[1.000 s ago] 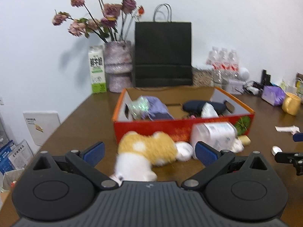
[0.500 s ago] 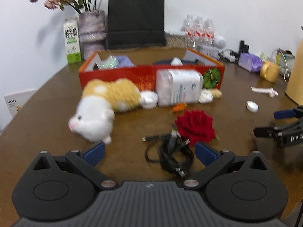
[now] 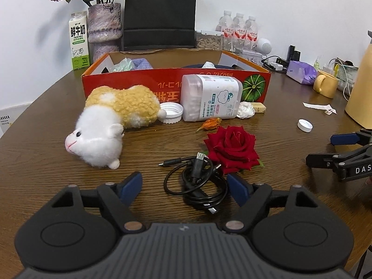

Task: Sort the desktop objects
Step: 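Grasp the red rose with the right gripper while the left grasps the black USB cable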

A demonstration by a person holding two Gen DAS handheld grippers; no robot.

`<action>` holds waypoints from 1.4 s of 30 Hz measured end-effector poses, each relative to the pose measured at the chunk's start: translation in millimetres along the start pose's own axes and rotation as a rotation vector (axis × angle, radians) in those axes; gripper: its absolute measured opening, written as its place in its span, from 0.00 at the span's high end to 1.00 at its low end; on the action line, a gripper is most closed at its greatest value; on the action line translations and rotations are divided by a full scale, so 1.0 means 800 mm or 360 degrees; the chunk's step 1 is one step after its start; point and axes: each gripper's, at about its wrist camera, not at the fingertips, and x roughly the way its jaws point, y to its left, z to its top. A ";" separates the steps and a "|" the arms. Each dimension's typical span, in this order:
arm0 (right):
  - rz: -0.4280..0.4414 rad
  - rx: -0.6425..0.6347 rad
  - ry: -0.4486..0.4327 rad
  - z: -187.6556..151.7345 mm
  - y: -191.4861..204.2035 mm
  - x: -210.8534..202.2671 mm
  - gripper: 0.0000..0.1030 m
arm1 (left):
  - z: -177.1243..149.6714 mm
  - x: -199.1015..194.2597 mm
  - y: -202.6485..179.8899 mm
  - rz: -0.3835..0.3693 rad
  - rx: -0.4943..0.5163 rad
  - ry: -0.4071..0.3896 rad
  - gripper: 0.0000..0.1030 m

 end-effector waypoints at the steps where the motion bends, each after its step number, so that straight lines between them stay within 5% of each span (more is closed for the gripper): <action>1: 0.0000 0.0000 0.0000 0.000 0.000 0.000 0.00 | 0.000 -0.001 0.001 0.0001 -0.0011 0.0002 0.20; 9: 0.0000 0.0000 0.0000 0.000 0.000 0.000 0.00 | 0.008 -0.016 0.011 -0.0028 -0.0082 -0.0056 0.23; 19: -0.0005 0.0003 0.0000 0.001 0.001 0.001 0.00 | 0.006 -0.014 0.001 -0.0043 0.0045 -0.0017 0.86; 22: -0.0012 0.0009 0.0000 0.003 0.005 0.002 0.00 | 0.008 -0.020 0.000 -0.0045 0.0082 -0.0054 0.94; 42: 0.0225 -0.0140 -0.0188 0.048 0.115 0.005 0.03 | 0.030 -0.028 0.032 0.0029 0.0042 -0.0229 0.97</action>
